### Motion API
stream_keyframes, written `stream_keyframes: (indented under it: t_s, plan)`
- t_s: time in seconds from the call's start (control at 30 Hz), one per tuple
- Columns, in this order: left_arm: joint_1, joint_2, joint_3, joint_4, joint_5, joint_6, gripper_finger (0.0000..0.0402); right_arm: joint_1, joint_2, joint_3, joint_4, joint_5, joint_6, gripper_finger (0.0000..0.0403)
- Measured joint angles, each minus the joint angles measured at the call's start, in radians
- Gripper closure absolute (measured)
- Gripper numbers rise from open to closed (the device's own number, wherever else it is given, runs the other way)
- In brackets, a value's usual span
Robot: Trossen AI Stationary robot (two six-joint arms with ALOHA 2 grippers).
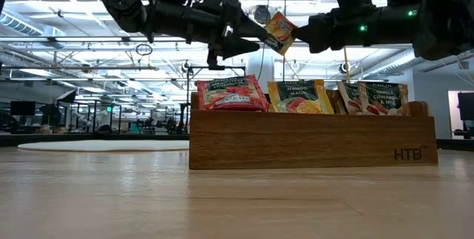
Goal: Pick & Place Tea
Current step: Put the orange tea bag into the middle section of the wooden organizer
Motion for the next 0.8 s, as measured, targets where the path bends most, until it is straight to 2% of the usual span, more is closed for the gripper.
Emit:
stream_keyframes:
  t_s: [0.1,0.27,0.4,0.6,0.7,0.8]
  plan:
    - [0.0,0.0,0.0,0.015,0.0,-0.01,0.0199,0.0,0.0,0.0,-0.002,-0.047,0.034,0.0403]
    - [0.0,0.0,0.0,0.015,0.001,-0.031,0.0222,-0.008,0.0,0.0,0.0,-0.053,0.046,0.0403]
    - [0.0,0.0,0.0,0.015,0.001,-0.032,0.0271,-0.006,0.0,0.0,0.004,-0.082,0.061,0.0403]
    - [0.006,0.0,0.0,0.027,0.002,-0.025,0.0388,-0.007,0.001,0.0,0.004,-0.127,0.077,0.0403]
    - [0.006,0.0,0.0,-0.004,0.008,-0.009,0.0395,-0.007,0.001,0.0,-0.013,-0.127,0.093,0.0403]
    - [0.014,-0.042,0.012,-0.18,0.037,-0.021,0.0398,-0.007,0.003,0.0,-0.062,-0.128,0.131,0.0403]
